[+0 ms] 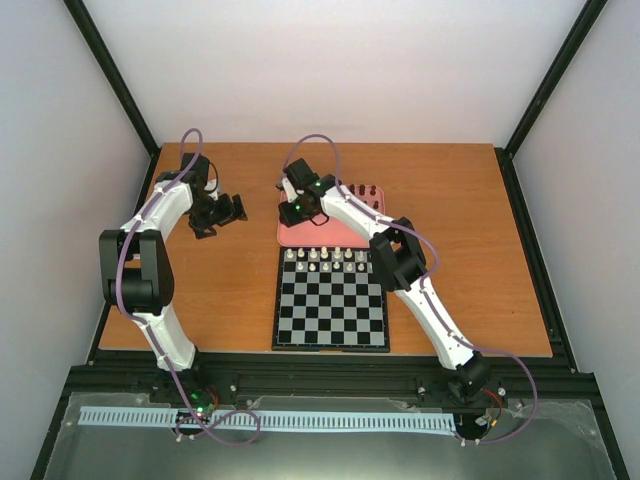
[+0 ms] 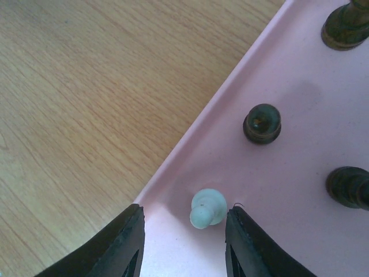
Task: Set up the chess pieces on the board
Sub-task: Pick up the chess piece from the storage box.
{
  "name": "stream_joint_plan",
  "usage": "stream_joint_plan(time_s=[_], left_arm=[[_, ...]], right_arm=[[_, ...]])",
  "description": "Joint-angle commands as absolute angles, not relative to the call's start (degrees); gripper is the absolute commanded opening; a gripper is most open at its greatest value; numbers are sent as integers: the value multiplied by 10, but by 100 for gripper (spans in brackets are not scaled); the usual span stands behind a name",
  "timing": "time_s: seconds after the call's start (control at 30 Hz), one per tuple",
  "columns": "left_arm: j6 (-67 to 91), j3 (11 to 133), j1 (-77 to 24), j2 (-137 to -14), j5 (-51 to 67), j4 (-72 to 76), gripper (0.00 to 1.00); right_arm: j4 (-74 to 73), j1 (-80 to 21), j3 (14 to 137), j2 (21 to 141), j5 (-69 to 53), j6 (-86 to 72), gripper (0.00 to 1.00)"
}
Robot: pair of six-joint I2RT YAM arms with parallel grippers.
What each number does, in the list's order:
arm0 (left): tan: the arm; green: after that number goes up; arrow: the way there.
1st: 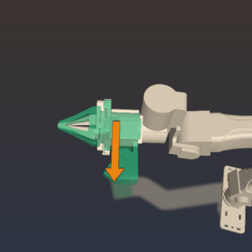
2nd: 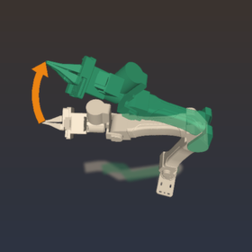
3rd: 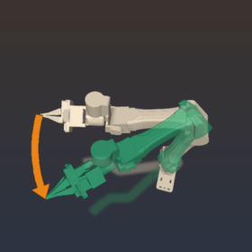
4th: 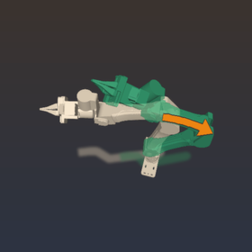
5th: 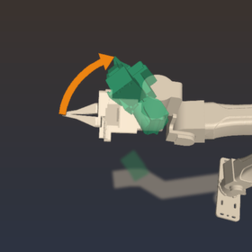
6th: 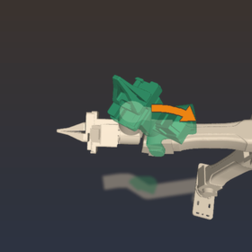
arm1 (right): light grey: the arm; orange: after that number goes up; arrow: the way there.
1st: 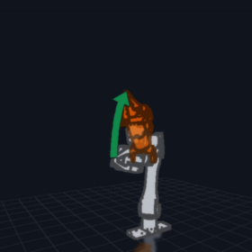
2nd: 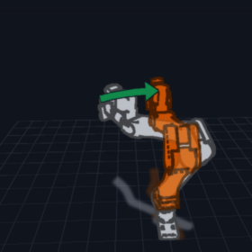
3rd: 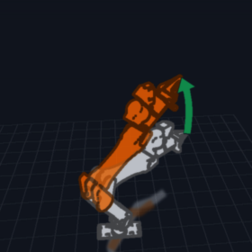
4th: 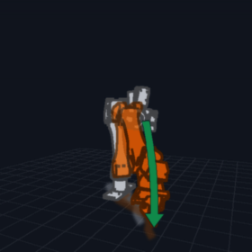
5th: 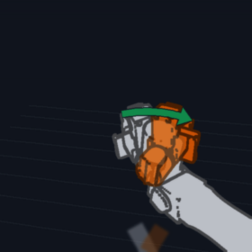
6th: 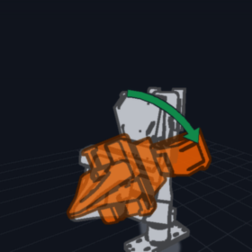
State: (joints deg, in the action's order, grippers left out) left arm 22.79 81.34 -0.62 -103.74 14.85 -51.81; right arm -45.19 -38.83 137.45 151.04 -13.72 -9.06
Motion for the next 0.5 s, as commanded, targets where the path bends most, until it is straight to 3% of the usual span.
stream_joint_plan(time_s=[0.0,0.47], left_arm=[[237,821,-8,-1020,156,-510,100],[238,825,-8,-1032,157,-509,100]], right_arm=[[-443,-383,1396,1522,-127,-101,39],[-435,-377,1415,1537,-131,-107,25]])
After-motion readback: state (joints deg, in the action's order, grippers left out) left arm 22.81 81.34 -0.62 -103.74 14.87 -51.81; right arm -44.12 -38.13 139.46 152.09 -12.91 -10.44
